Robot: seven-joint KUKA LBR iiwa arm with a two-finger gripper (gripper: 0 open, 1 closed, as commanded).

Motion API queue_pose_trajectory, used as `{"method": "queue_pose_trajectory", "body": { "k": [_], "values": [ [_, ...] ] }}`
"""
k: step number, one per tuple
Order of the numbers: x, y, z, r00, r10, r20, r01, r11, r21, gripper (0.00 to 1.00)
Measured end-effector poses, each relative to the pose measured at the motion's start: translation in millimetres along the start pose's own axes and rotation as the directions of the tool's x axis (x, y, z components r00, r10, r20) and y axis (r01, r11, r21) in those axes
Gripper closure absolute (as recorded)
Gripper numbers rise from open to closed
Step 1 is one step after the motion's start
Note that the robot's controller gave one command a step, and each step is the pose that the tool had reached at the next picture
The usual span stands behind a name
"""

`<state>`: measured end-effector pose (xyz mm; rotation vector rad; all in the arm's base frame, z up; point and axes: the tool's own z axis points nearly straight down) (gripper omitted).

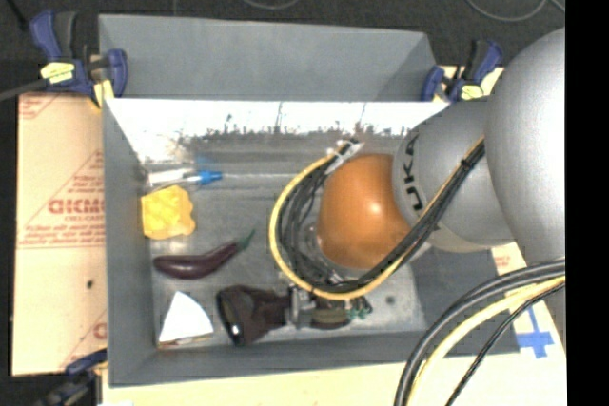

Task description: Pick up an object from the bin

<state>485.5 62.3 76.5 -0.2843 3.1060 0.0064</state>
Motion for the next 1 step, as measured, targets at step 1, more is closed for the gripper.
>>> {"method": "queue_pose_trajectory", "body": {
  "k": [1],
  "values": [
    [0.2, -0.3, -5.6, 1.000, 0.000, 0.000, 0.000, 1.000, 0.000, 1.00]
  ]
}}
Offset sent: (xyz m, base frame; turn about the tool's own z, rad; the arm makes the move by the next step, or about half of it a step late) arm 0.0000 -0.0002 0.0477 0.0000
